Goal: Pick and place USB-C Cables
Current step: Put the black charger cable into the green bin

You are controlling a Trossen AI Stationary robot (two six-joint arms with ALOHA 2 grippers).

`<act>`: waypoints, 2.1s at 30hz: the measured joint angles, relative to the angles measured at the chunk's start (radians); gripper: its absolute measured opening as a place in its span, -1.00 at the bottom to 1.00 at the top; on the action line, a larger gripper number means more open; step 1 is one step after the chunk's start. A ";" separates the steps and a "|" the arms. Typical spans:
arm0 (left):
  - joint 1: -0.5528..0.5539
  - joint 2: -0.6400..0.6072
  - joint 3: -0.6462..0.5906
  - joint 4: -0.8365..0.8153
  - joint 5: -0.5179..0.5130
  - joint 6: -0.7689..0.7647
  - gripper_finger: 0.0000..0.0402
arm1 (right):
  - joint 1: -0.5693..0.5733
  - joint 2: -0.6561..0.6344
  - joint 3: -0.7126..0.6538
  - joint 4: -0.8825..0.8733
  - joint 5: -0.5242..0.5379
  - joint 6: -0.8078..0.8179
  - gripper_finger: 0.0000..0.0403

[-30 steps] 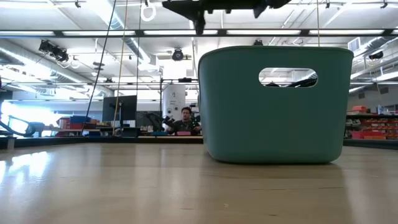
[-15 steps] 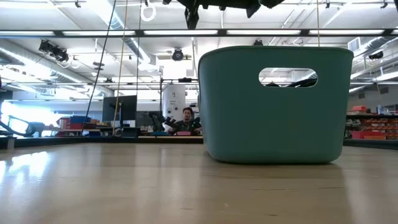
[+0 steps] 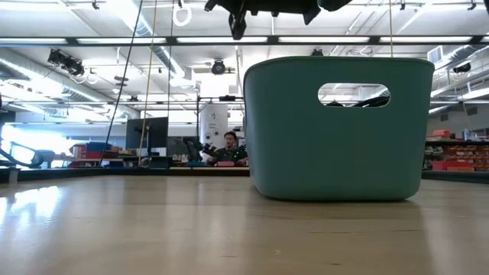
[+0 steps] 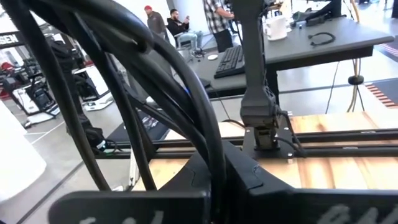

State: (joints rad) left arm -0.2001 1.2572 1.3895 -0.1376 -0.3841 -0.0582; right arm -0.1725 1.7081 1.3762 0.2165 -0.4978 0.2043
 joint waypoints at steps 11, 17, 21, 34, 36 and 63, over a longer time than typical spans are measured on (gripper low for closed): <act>0.001 -0.017 0.000 0.014 0.009 -0.001 0.13 | -0.118 -0.012 -0.002 -0.127 -0.002 -0.054 -0.92; -0.002 -0.024 0.002 0.027 0.054 0.006 0.17 | -0.228 -0.036 -0.002 -0.230 0.015 -0.088 -0.92; 0.000 -0.041 0.002 0.025 0.051 0.019 0.17 | -0.292 -0.046 -0.003 -0.345 0.003 -0.117 -0.92; 0.013 -0.068 0.001 -0.022 -0.114 0.123 0.15 | -0.178 -0.154 -0.002 -0.950 0.111 -0.156 -0.92; 0.016 -0.068 0.001 -0.022 -0.117 0.123 0.15 | -0.126 -0.154 -0.002 -0.999 0.154 -0.143 -0.92; 0.021 -0.068 0.001 -0.065 -0.118 0.070 0.15 | 0.127 0.027 -0.154 -1.182 0.403 0.014 -0.92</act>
State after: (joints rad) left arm -0.1795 1.1892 1.3903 -0.2024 -0.5018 0.0119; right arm -0.0452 1.7355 1.2224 -0.9652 -0.0944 0.2186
